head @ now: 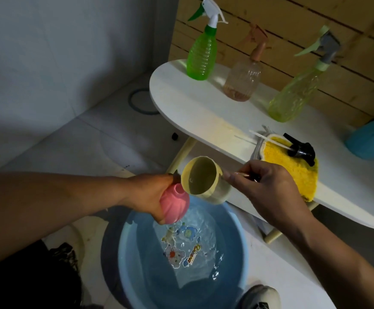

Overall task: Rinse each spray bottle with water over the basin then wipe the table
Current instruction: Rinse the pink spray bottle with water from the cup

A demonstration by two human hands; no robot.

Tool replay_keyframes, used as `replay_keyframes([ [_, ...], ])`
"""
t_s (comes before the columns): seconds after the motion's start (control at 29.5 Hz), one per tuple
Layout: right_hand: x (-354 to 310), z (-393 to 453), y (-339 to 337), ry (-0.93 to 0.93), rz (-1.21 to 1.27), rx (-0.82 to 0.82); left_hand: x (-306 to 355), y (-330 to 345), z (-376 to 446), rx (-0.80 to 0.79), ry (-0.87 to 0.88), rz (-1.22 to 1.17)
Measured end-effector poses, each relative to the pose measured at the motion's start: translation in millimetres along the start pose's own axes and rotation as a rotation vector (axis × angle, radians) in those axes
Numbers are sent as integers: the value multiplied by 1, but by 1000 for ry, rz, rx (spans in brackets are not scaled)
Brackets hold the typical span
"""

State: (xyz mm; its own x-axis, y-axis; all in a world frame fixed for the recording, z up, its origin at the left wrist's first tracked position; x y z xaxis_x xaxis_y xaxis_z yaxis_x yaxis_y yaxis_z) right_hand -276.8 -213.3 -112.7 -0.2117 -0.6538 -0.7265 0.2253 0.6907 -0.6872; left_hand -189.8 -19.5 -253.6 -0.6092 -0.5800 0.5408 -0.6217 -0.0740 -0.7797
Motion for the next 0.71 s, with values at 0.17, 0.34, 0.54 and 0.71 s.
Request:
replay_keyframes([
  [0.17,-8,-6,-2,-34,-90,19,5,-1,-1,12,15,-11],
  [0.34,-14,-13,-5,-52,-166,39,6,2,-1,0,12,-59],
  [0.54,-20,-16,-6,-102,-218,58,6,1,0,-2,12,-65],
  [0.71,-28,-18,-6,-159,-265,76,4,2,1,4,5,-49],
])
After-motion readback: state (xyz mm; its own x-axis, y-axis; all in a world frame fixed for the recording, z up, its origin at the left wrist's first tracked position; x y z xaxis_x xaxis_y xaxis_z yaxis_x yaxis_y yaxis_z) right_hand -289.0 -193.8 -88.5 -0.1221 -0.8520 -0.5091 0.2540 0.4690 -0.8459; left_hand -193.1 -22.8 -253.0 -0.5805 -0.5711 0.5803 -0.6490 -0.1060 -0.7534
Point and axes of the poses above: each hand's wrist, its own z-axis towards the middle knuckle, its own y-axis out of the palm, x = y × z, the point moved 8 cm from there along z, towards the middle knuckle, and after that the axes turned 5 degrees about z, right-handed, at the moved point
